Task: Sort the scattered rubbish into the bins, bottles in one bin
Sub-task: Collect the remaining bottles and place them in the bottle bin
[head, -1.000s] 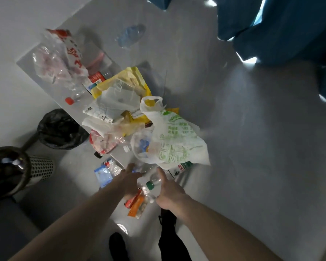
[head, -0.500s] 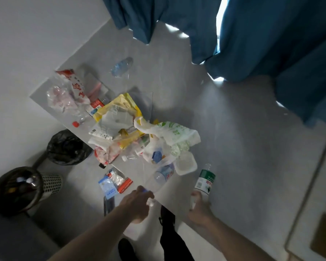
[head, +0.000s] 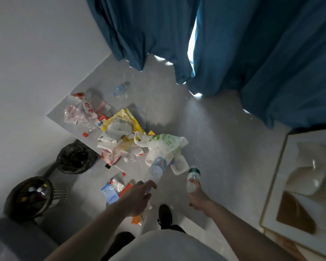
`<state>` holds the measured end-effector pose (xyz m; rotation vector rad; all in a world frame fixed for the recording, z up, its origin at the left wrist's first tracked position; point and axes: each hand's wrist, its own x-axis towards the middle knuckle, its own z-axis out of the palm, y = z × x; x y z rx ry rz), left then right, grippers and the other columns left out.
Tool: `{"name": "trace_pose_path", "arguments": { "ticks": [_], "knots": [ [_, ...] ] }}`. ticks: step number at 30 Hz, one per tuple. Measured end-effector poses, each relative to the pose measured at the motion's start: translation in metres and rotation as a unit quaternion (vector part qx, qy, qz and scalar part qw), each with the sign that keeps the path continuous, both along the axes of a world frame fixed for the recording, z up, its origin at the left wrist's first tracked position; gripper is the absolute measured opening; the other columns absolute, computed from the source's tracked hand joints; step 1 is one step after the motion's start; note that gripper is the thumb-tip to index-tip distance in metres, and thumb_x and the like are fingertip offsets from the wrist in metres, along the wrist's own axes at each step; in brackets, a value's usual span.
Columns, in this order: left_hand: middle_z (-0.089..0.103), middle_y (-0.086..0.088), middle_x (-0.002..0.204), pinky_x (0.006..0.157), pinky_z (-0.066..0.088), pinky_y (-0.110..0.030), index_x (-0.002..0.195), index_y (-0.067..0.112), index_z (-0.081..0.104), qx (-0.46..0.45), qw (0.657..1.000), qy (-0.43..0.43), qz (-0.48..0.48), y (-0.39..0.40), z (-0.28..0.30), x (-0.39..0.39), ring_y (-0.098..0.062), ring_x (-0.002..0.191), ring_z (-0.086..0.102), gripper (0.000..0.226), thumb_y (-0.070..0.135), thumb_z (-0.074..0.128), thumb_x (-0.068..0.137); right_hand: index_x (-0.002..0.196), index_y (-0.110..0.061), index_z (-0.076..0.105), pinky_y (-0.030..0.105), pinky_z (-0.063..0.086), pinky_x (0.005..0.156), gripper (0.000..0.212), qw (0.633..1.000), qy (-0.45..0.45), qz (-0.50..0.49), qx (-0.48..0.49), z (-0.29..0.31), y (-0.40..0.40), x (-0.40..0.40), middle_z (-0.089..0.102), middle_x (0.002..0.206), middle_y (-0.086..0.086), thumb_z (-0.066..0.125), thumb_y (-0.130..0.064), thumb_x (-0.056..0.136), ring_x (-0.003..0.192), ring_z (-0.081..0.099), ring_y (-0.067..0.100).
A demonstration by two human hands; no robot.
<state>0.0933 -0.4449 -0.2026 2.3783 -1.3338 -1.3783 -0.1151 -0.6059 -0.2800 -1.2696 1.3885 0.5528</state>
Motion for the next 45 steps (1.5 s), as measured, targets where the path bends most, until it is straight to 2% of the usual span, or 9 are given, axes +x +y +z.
{"name": "trace_pose_path", "arguments": {
  "ticks": [4,16,22,27,32,37,40,43,45],
  "knots": [
    [0.059,0.007,0.124,0.09,0.056,-0.04,0.121,0.054,0.042,-0.046,0.999,0.001,0.03,0.017,0.014,-0.005,-0.009,0.103,0.059,0.028,0.033,0.048,0.103,0.153,-0.044,0.013,0.023,0.046,0.049,0.063,0.999,-0.04,-0.019,-0.027,0.028,0.006,-0.002,0.06,0.103,0.006,0.043,-0.027,0.099,0.072,0.058,0.019],
    [0.057,0.01,0.12,0.083,0.054,-0.027,0.115,0.051,0.046,-0.105,0.983,0.034,0.145,0.107,0.033,-0.02,-0.012,0.098,0.063,0.028,0.027,0.051,0.101,0.135,-0.042,0.037,0.024,0.051,0.049,0.045,0.997,-0.076,-0.007,-0.012,0.063,0.05,-0.001,0.059,0.09,0.006,0.053,-0.029,0.094,0.068,0.056,0.022],
    [0.062,0.013,0.103,0.082,0.058,-0.035,0.116,0.047,0.043,-0.131,0.979,0.014,0.155,0.169,0.041,-0.024,-0.008,0.087,0.066,0.028,0.029,0.05,0.096,0.134,-0.033,0.043,0.029,0.054,0.05,0.041,0.996,-0.083,-0.022,-0.009,0.081,0.095,-0.001,0.058,0.101,0.015,0.053,-0.026,0.095,0.073,0.06,0.029],
    [0.063,0.015,0.097,0.078,0.059,-0.038,0.114,0.047,0.046,-0.155,0.971,0.001,0.184,0.238,0.041,-0.025,-0.008,0.083,0.066,0.025,0.043,0.052,0.089,0.127,-0.022,0.049,0.038,0.06,0.067,0.031,0.992,-0.011,0.123,0.027,0.097,0.154,-0.001,0.061,0.093,0.018,0.046,-0.035,0.099,0.061,0.065,0.027],
    [0.064,0.015,0.091,0.067,0.047,-0.015,0.112,0.043,0.048,-0.189,0.961,-0.007,0.203,0.307,0.04,-0.035,-0.003,0.079,0.064,0.017,0.044,0.056,0.097,0.136,-0.023,0.056,0.036,0.059,0.061,0.039,0.975,-0.008,0.211,-0.07,0.104,0.209,0.004,0.068,0.086,0.015,0.049,-0.031,0.098,0.055,0.065,0.025],
    [0.065,0.01,0.09,0.069,0.051,-0.024,0.122,0.039,0.049,-0.185,0.952,-0.03,0.244,0.356,0.032,-0.039,-0.009,0.073,0.063,0.029,0.054,0.048,0.098,0.137,-0.026,0.057,0.024,0.051,0.048,0.044,0.965,-0.042,0.215,-0.146,0.117,0.248,0.015,0.069,0.098,0.005,0.056,-0.033,0.093,0.055,0.069,0.019],
    [0.069,0.007,0.096,0.073,0.055,-0.029,0.127,0.037,0.049,-0.185,0.944,-0.039,0.271,0.365,0.034,-0.034,-0.011,0.077,0.067,0.037,0.059,0.046,0.097,0.138,-0.026,0.057,0.024,0.052,0.06,0.046,0.953,-0.044,0.247,-0.172,0.118,0.253,0.019,0.067,0.105,0.001,0.055,-0.034,0.092,0.07,0.068,0.015],
    [0.071,0.011,0.09,0.076,0.056,-0.032,0.119,0.043,0.049,-0.193,0.931,-0.042,0.306,0.365,0.04,-0.027,-0.008,0.078,0.069,0.028,0.06,0.047,0.097,0.132,-0.025,0.057,0.033,0.056,0.078,0.044,0.937,-0.035,0.284,-0.201,0.117,0.246,0.028,0.07,0.113,0.003,0.054,-0.038,0.09,0.09,0.07,0.021],
    [0.072,0.01,0.089,0.077,0.056,-0.034,0.121,0.043,0.048,-0.189,0.926,-0.062,0.322,0.364,0.044,-0.021,-0.008,0.077,0.069,0.034,0.065,0.044,0.095,0.12,-0.024,0.053,0.038,0.059,0.079,0.037,0.925,-0.033,0.311,-0.215,0.118,0.24,0.038,0.07,0.103,0.004,0.053,-0.043,0.088,0.088,0.071,0.024]
  ]
}}
